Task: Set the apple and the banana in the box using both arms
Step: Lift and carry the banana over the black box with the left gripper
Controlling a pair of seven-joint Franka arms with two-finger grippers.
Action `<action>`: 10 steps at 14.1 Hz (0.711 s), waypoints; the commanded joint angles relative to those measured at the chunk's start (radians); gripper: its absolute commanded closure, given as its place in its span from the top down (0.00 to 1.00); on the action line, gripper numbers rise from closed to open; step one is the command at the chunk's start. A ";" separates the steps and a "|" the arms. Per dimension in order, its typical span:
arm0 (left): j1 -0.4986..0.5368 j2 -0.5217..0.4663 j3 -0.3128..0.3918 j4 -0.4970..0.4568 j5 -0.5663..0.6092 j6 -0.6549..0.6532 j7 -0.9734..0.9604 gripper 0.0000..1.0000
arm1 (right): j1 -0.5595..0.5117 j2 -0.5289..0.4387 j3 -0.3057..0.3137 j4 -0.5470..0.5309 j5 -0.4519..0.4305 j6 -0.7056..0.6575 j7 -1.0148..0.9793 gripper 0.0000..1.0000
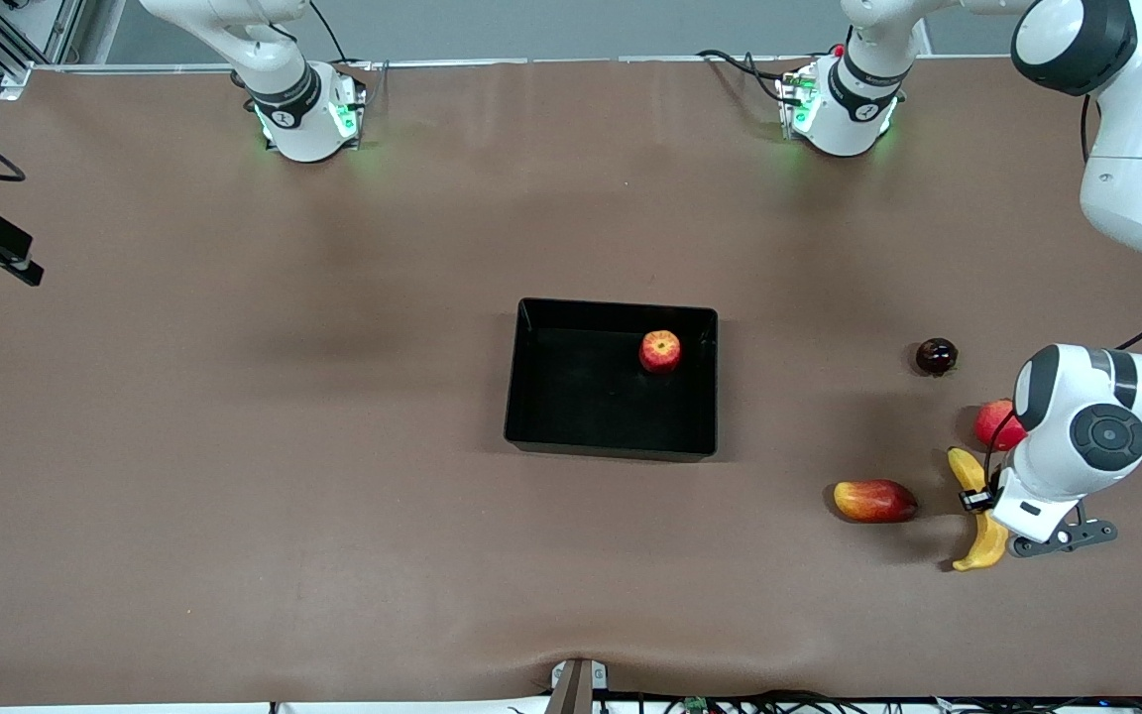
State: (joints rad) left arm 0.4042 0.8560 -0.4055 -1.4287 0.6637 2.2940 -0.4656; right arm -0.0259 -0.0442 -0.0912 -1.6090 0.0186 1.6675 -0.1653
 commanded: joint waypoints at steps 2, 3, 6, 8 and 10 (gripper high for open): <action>0.008 -0.130 -0.074 -0.018 -0.021 -0.091 0.010 0.00 | -0.002 -0.002 0.001 0.023 -0.009 -0.015 -0.002 1.00; 0.008 -0.167 -0.099 -0.019 -0.025 -0.143 0.005 0.00 | -0.002 -0.002 0.001 0.023 -0.009 -0.015 -0.003 1.00; 0.001 -0.271 -0.183 -0.019 -0.114 -0.318 -0.046 0.00 | -0.002 0.000 0.001 0.023 -0.017 -0.017 -0.003 1.00; 0.001 -0.317 -0.275 -0.021 -0.136 -0.413 -0.077 0.00 | -0.003 0.001 0.001 0.023 -0.009 -0.025 -0.003 1.00; -0.002 -0.333 -0.369 -0.021 -0.144 -0.458 -0.178 0.00 | -0.002 0.001 0.001 0.024 -0.008 -0.025 -0.003 1.00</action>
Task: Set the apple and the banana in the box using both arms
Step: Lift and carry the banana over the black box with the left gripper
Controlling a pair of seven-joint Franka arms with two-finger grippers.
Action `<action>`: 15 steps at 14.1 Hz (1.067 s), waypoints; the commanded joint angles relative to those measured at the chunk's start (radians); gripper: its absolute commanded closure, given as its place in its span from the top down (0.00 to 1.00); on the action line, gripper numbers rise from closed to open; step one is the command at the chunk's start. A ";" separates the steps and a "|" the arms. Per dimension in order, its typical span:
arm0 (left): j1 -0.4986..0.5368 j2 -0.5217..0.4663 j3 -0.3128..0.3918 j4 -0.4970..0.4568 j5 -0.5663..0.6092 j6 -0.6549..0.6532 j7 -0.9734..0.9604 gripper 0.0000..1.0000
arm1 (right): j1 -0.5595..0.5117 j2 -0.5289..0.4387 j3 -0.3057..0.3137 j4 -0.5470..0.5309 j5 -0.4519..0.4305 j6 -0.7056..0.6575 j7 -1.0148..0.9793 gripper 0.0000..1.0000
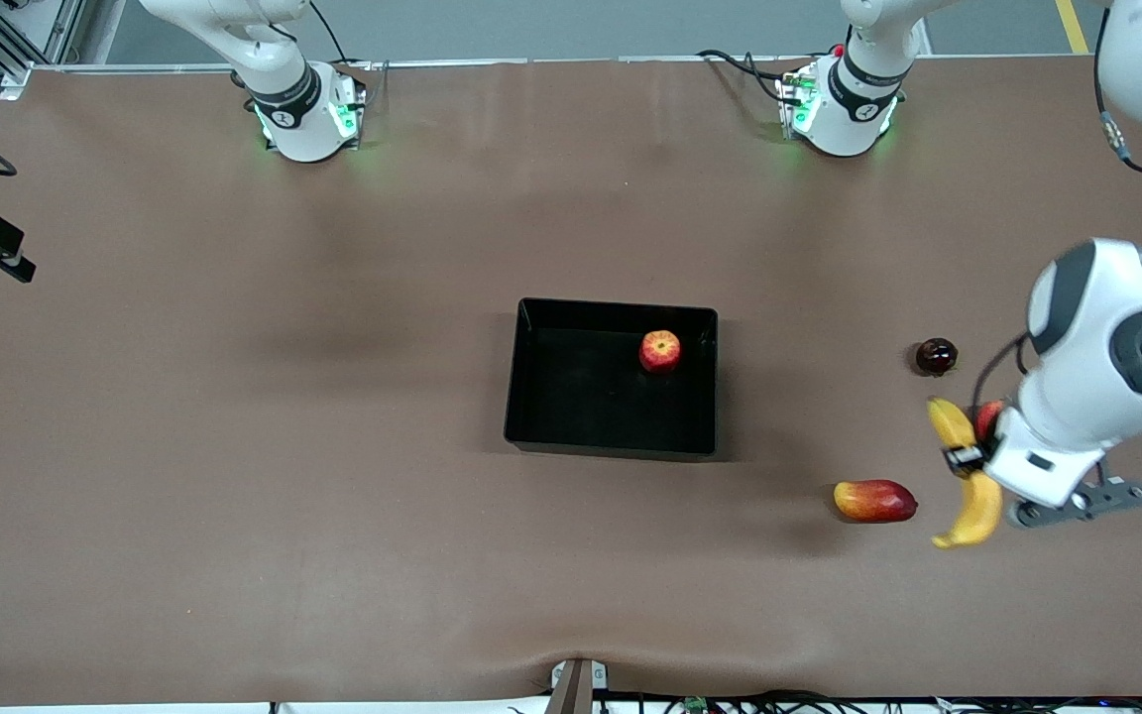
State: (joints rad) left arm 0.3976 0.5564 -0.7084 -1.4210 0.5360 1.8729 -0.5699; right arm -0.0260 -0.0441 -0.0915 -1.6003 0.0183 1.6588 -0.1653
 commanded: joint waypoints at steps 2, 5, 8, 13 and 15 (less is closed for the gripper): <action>-0.020 -0.024 -0.158 -0.030 -0.016 -0.044 -0.201 0.00 | 0.000 0.001 0.001 0.016 -0.006 -0.020 -0.003 1.00; -0.191 0.003 -0.161 -0.026 -0.007 -0.043 -0.373 0.00 | 0.001 0.001 0.001 0.016 -0.006 -0.042 0.001 1.00; -0.314 0.049 -0.158 -0.021 -0.001 -0.034 -0.519 0.00 | 0.011 0.001 0.004 0.028 -0.006 -0.125 0.009 1.00; -0.560 0.126 0.033 0.034 0.002 0.053 -0.584 0.00 | 0.009 0.001 0.006 0.036 -0.003 -0.140 0.007 1.00; -0.658 0.186 0.092 0.094 -0.004 0.066 -0.593 0.00 | 0.011 0.001 0.007 0.037 -0.003 -0.146 0.004 1.00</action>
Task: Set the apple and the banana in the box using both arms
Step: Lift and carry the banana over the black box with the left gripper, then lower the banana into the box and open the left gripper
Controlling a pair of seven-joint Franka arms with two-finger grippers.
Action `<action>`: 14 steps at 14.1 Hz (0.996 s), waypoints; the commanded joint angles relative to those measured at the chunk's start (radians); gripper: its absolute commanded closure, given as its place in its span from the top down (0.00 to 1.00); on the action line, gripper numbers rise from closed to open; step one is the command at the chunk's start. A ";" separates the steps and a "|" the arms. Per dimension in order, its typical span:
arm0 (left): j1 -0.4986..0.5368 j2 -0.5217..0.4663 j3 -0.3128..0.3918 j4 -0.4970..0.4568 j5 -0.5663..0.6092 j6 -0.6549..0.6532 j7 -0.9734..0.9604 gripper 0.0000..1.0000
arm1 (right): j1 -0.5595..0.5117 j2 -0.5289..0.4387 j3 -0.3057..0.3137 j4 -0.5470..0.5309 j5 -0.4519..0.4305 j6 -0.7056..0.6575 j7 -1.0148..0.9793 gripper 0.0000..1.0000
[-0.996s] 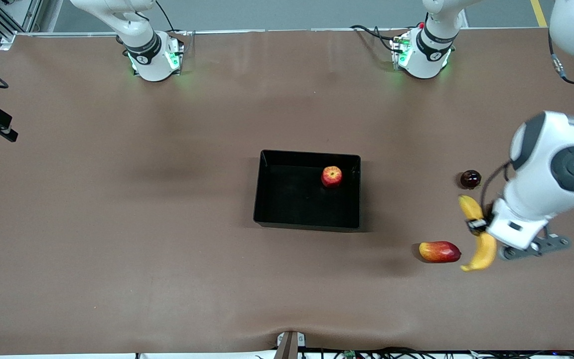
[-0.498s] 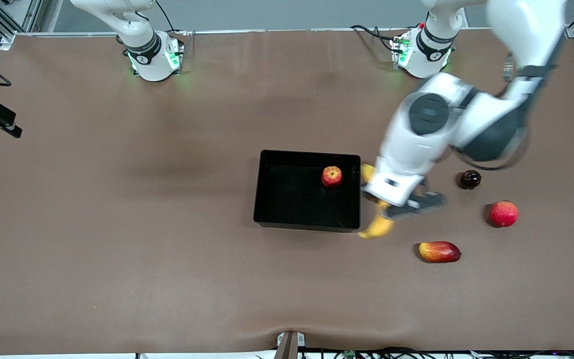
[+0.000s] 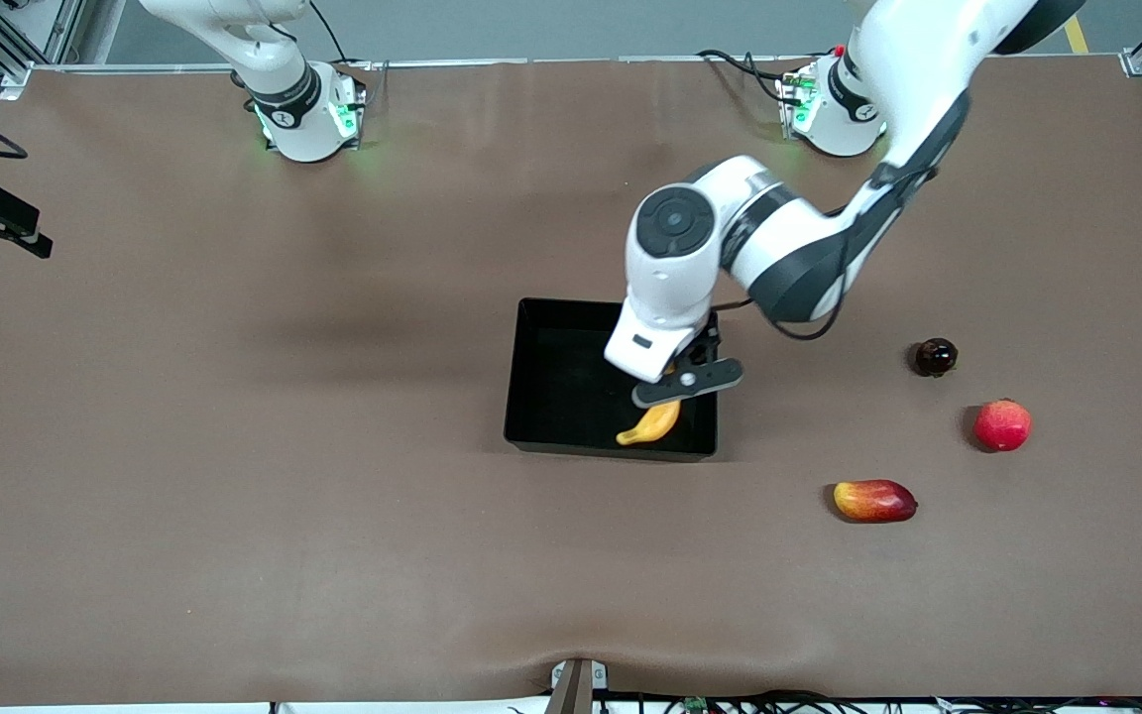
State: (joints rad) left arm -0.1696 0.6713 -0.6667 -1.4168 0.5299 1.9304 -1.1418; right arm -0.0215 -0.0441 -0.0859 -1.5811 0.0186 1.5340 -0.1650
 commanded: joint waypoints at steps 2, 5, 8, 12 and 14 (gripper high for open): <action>-0.174 0.105 0.123 0.110 0.002 0.031 -0.015 0.00 | 0.009 0.000 0.003 0.019 -0.003 -0.025 -0.001 1.00; -0.235 0.160 0.174 0.110 0.001 0.128 -0.019 0.00 | 0.005 0.001 0.002 0.027 -0.003 -0.025 0.002 1.00; -0.254 0.215 0.174 0.102 0.005 0.134 -0.015 0.00 | 0.005 0.003 0.002 0.027 -0.003 -0.025 0.002 1.00; -0.318 0.267 0.232 0.104 0.012 0.202 -0.009 0.00 | 0.003 0.003 0.002 0.027 -0.003 -0.025 0.004 1.00; -0.338 0.268 0.266 0.104 0.010 0.202 -0.007 0.02 | 0.002 0.003 0.002 0.027 -0.003 -0.023 0.004 1.00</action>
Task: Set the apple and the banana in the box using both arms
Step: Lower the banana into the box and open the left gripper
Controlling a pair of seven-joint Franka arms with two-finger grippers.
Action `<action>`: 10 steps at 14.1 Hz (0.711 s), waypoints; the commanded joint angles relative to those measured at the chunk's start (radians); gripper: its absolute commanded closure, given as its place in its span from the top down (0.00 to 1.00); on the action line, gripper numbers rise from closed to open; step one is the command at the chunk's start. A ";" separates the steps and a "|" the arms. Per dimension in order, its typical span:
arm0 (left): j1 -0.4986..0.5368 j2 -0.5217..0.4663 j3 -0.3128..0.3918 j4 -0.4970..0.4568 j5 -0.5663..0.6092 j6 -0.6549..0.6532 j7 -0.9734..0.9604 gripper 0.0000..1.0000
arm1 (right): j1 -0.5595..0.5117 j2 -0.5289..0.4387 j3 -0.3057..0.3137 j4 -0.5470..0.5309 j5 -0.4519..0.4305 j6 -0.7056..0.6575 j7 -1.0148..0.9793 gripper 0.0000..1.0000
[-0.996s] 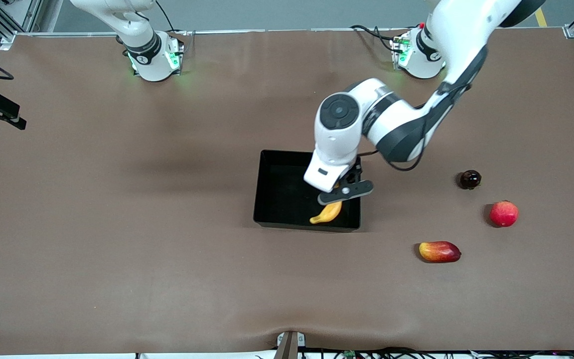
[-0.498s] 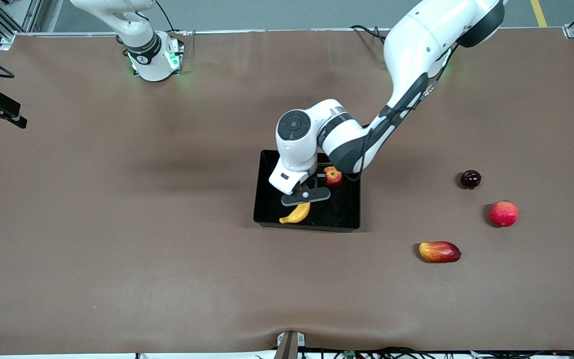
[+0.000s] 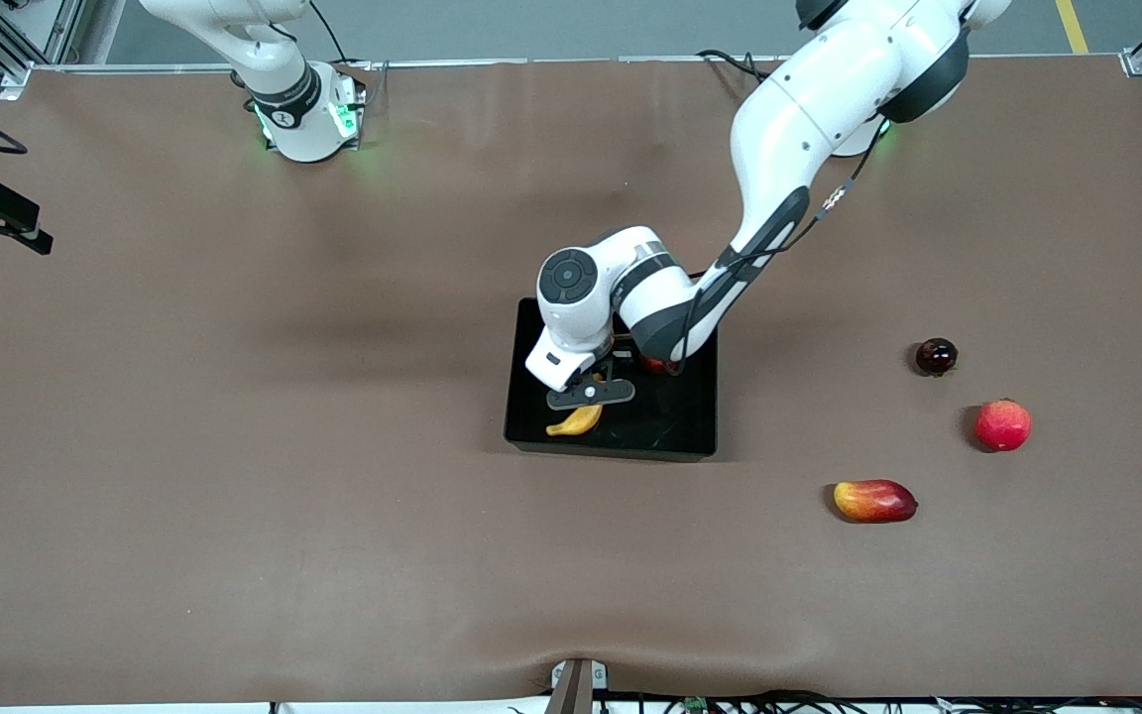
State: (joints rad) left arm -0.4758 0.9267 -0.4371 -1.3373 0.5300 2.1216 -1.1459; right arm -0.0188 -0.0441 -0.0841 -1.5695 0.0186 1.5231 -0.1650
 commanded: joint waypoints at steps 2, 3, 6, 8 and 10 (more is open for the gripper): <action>-0.026 -0.012 0.040 0.024 0.013 0.005 0.009 0.54 | -0.001 0.003 0.000 0.016 -0.003 -0.012 0.004 1.00; -0.018 -0.037 0.041 0.024 0.018 0.001 0.015 1.00 | -0.001 0.003 -0.002 0.016 -0.003 -0.012 0.004 1.00; 0.041 -0.127 0.040 0.024 0.007 -0.052 0.071 1.00 | -0.003 0.003 0.000 0.016 -0.003 -0.012 0.004 1.00; 0.133 -0.214 0.008 0.026 -0.027 -0.115 0.083 1.00 | -0.003 0.003 0.000 0.017 -0.003 -0.012 0.004 1.00; 0.218 -0.325 0.001 0.011 -0.088 -0.164 0.097 1.00 | -0.003 0.003 -0.002 0.019 -0.003 -0.012 0.004 1.00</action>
State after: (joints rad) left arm -0.3383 0.7279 -0.4187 -1.2745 0.4952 2.0184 -1.0741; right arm -0.0190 -0.0441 -0.0859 -1.5684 0.0186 1.5231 -0.1650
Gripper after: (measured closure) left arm 0.000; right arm 0.000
